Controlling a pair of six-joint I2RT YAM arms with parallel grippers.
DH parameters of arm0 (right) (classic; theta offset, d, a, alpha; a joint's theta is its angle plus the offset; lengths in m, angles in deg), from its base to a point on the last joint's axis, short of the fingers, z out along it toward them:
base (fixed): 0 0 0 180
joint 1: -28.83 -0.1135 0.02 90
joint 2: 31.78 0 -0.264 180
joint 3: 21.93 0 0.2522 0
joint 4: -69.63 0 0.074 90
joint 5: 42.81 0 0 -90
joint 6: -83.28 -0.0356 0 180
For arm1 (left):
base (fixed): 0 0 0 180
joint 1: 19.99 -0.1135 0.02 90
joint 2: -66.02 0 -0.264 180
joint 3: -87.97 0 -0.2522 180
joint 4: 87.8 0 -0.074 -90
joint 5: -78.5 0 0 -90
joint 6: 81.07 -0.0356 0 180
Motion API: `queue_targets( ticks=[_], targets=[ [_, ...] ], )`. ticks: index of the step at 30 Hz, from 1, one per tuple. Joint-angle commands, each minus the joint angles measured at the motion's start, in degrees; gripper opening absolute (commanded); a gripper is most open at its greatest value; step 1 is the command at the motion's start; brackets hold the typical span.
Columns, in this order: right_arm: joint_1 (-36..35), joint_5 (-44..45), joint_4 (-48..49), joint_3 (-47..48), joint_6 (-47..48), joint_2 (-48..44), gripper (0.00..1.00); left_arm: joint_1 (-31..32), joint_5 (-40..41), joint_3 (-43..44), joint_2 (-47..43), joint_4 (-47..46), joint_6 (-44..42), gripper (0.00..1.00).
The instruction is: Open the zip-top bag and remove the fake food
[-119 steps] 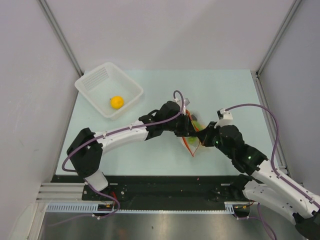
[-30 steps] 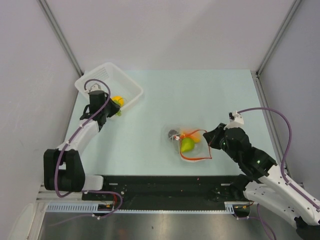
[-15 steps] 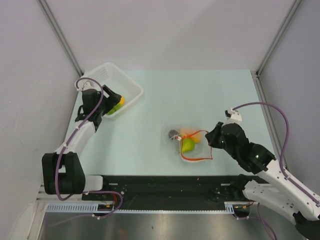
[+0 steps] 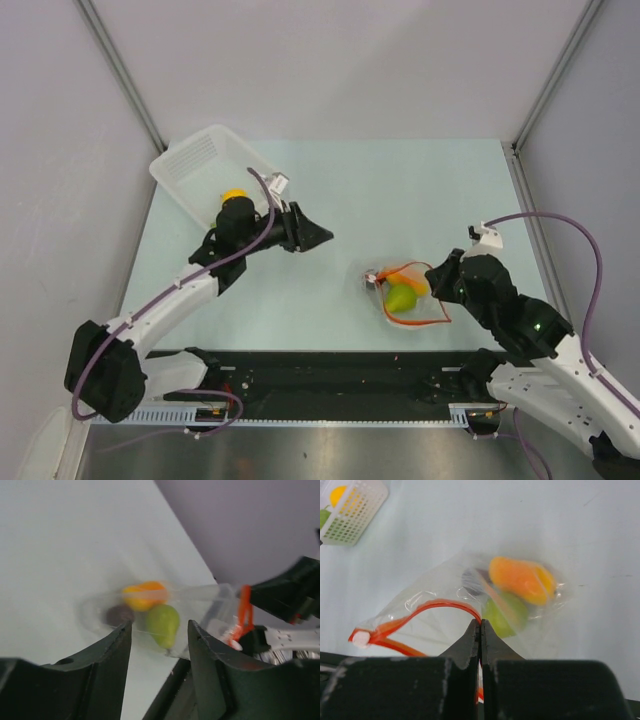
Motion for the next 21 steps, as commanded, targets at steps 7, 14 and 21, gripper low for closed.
queue_targets(
  ticks=[7,14,21],
  targets=[
    [-3.05,-13.21,16.41,-7.29,-6.78,5.39,0.00,14.40,-10.05,-4.66,-8.63,-7.37,-5.15,0.34],
    [-3.58,-12.97,18.89,-5.98,-6.61,5.84,0.00,28.63,0.92,-5.64,-8.20,-5.53,-12.52,0.27],
    [-3.49,-12.08,15.99,-5.45,-7.31,3.30,0.00,36.30,16.74,-3.27,-0.82,-3.86,-19.56,0.23]
  ],
)
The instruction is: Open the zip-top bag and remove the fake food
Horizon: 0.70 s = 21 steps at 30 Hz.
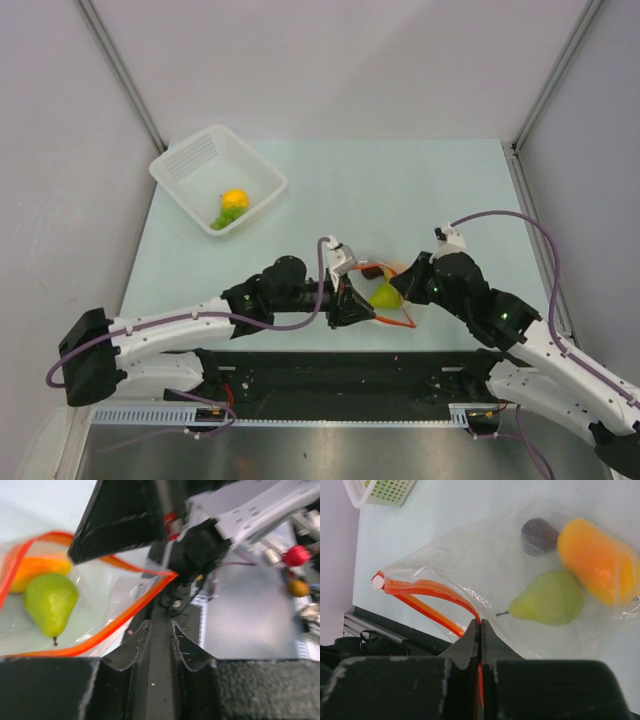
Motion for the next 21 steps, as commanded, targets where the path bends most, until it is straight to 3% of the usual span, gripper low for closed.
queue_targets(
  ticks=[1,10,15,17,21],
  targets=[
    [-0.23,0.99,-0.01,1.94,-0.93,-2.83,0.00,2.27,14.12,3.36,5.76,1.02,-6.91,0.22],
    [-0.23,0.99,-1.42,0.88,-1.63,-4.32,0.00,3.06,19.24,7.93,14.64,-4.34,-7.89,0.21],
    [-0.23,0.64,-1.85,0.71,-1.98,-4.50,0.00,3.15,26.33,11.97,21.49,0.56,-4.03,0.21],
    [-0.32,1.16,-2.12,0.62,-1.90,-4.94,0.00,3.06,27.24,13.99,23.70,2.24,-1.56,0.24],
    [-0.23,1.87,-2.47,-0.08,-1.98,-5.73,0.00,3.15,26.80,13.56,28.35,0.15,2.21,0.39]
  ],
)
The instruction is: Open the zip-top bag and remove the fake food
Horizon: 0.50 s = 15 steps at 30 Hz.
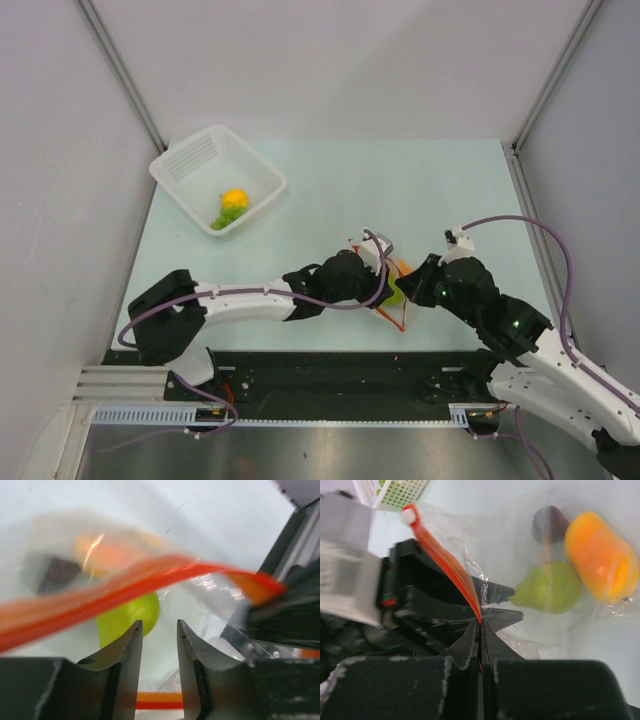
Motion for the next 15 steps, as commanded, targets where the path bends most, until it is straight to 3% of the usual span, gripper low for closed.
queue_targets(
  ticks=[1,9,15],
  targets=[
    [-0.23,1.41,-0.16,-0.15,-0.83,-1.40,0.00,0.33,2.83,1.21,4.51,-0.40,6.46,0.41],
    [-0.23,2.29,-2.53,-0.94,-0.74,-3.07,0.00,0.42,7.83,1.74,8.57,-0.50,6.47,0.67],
    [-0.32,2.55,-2.71,-0.85,-0.39,-3.08,0.00,0.50,12.85,2.18,10.06,0.82,7.52,0.79]
  ],
)
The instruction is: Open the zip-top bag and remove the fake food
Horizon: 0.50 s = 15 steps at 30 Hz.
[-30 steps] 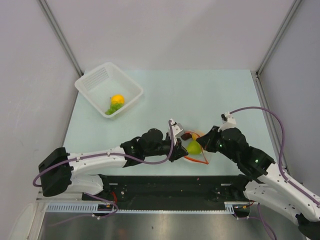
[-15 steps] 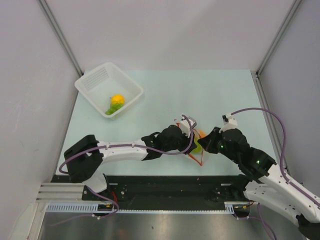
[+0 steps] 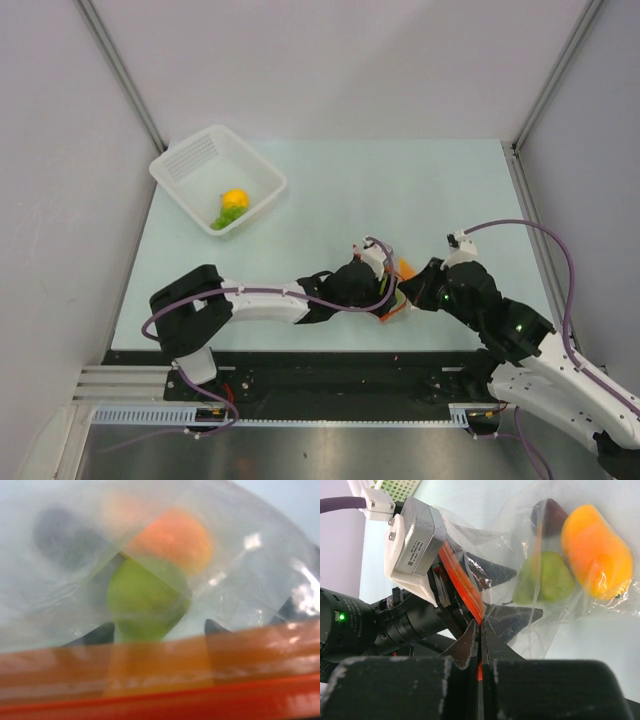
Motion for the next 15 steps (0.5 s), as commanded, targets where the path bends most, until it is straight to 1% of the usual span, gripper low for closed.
queue_targets(
  ticks=[1,4,5,6,12,15],
  targets=[
    [-0.21,1.89,-0.76,0.41,0.12,-0.54,0.00,-0.39,5.79,2.89,1.91,1.56,2.26,0.80],
    [-0.30,1.90,-0.58,0.41,0.29,-0.27,0.00,-0.31,7.98,4.66,3.93,4.82,4.18,0.84],
    [-0.30,1.90,-0.67,0.41,0.21,-0.19,0.00,-0.31,8.60,4.92,4.46,5.87,4.72,0.90],
    [-0.21,1.90,-0.50,0.24,0.20,-0.10,0.00,-0.31,9.13,5.27,5.59,6.40,5.33,0.99],
    [-0.30,1.72,-0.06,-0.29,0.29,0.08,0.00,-0.31,9.31,8.44,9.73,8.08,7.27,0.99],
    [-0.21,1.55,-0.23,-0.29,0.29,0.17,0.00,-0.31,9.31,8.44,10.61,7.64,7.27,0.96]
  ],
)
